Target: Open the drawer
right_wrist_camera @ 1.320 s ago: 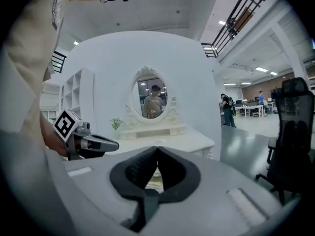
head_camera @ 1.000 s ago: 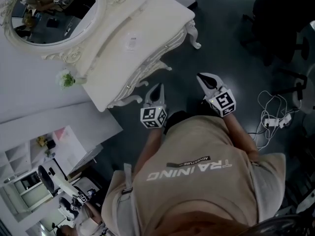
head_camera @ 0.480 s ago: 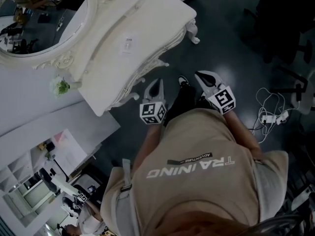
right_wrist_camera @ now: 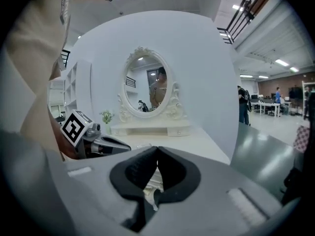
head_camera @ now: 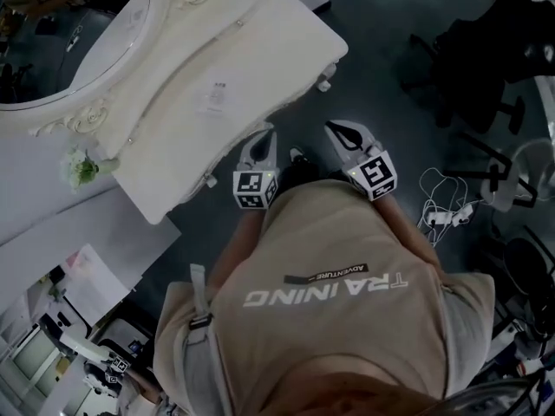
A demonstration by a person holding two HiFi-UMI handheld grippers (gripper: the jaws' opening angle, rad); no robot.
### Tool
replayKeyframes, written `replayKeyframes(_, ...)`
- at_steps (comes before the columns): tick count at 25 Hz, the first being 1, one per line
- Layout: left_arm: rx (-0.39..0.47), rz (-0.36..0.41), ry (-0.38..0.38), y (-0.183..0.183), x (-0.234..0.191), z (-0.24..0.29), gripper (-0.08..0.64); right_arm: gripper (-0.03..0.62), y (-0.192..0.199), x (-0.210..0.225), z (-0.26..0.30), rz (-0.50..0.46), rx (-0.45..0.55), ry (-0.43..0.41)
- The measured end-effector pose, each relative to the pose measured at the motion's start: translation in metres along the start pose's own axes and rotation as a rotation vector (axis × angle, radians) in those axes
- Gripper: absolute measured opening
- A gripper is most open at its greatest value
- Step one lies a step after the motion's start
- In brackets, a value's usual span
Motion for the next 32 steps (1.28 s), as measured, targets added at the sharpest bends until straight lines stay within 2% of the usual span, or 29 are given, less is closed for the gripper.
replayKeyframes(4,-0.043,0.004,-0.013,-0.001,-0.017,0.009,0.008,0.003,0.004,0.002,0.025,0.028,-0.023,-0.046)
replayKeyframes(9,-0.06,-0.033,-0.075,0.003,-0.021,0.017,0.008,0.003,0.004,0.031,0.05,-0.005,-0.012,-0.09)
replayKeyframes(13,-0.036,-0.053,-0.158,-0.008,-0.018,0.033,0.008,0.003,0.008,0.061,0.074,-0.018,0.003,-0.185)
replayKeyframes(16,-0.007,-0.06,-0.264,-0.019,-0.015,0.049,0.008,0.003,0.005,0.093,0.096,-0.038,0.029,-0.282)
replayKeyframes(19,0.027,-0.158,-0.382,-0.029,-0.01,0.061,0.008,0.003,-0.001,0.124,0.121,-0.115,0.072,-0.385)
replayKeyframes(22,0.04,-0.267,-0.453,-0.029,-0.001,0.074,0.008,0.003,0.002,0.148,0.14,-0.227,0.091,-0.465)
replayKeyframes(28,-0.001,-0.438,-0.564,0.0,-0.002,0.111,0.008,0.003,0.013,0.188,0.162,-0.264,0.106,-0.574)
replayKeyframes(32,-0.065,-0.533,-0.593,0.031,-0.004,0.134,0.008,0.003,0.026,0.199,0.16,-0.253,0.062,-0.601)
Point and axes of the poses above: the fingertips, and each gripper's own axes: z forward along the fingers, x to its right, y out of its underside, the point moved 8 cm from there along -z, backward along the fingers, and after that the axes turned 13 degrees about -z, right-handed, at the moved point
